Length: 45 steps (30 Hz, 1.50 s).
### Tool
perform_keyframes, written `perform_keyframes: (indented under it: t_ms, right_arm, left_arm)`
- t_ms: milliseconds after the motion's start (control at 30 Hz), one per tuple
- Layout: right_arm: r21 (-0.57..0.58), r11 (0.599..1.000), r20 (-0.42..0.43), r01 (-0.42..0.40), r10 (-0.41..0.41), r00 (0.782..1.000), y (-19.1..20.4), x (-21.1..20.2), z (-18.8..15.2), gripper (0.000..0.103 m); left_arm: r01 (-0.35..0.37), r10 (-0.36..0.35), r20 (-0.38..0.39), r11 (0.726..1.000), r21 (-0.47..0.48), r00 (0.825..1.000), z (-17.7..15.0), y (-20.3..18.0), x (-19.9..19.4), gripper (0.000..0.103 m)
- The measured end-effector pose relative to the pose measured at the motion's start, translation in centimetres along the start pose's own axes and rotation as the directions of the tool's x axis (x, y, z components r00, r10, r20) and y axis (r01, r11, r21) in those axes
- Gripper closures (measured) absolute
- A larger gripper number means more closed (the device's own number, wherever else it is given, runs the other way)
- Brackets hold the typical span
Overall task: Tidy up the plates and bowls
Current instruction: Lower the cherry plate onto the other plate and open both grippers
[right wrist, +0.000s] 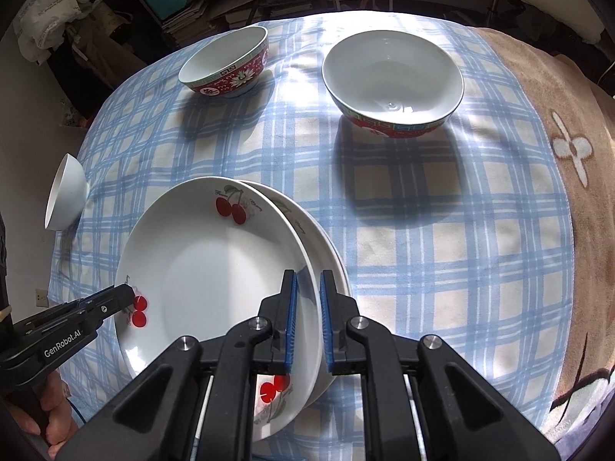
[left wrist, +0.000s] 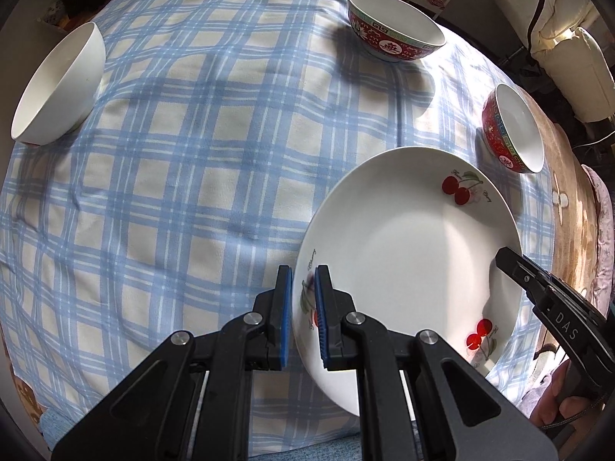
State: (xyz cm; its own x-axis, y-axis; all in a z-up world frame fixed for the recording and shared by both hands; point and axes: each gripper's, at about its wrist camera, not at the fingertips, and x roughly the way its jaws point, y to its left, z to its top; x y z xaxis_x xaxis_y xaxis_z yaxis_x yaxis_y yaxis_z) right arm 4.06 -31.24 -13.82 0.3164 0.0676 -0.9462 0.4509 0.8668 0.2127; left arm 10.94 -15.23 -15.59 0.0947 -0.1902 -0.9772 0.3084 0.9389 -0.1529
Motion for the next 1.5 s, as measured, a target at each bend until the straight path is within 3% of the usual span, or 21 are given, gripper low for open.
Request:
perform_keyframes:
  t_ms: [233, 767, 1500]
  right_arm:
    - [0.013, 1.000, -0.017, -0.010, 0.010, 1.000, -0.5, 0.5, -0.1, 0.089]
    - [-0.012, 1.000, 0.003, 0.026, -0.026, 1.000, 0.0, 0.1, -0.3, 0.089]
    - [0.022, 0.999, -0.022, 0.045, -0.045, 0.999, -0.9, 0.2, -0.3, 0.088]
  left_arm:
    - [-0.004, 0.004, -0.008, 0.999, -0.041, 1.000, -0.1, 0.1, 1.1, 0.091]
    - [-0.029, 0.028, -0.020, 0.999, -0.021, 0.999, -0.1, -1.1, 1.8, 0.090]
    - [-0.091, 0.090, 0.017, 0.994, 0.065, 0.996, 0.3, -3.5, 1.2, 0.089]
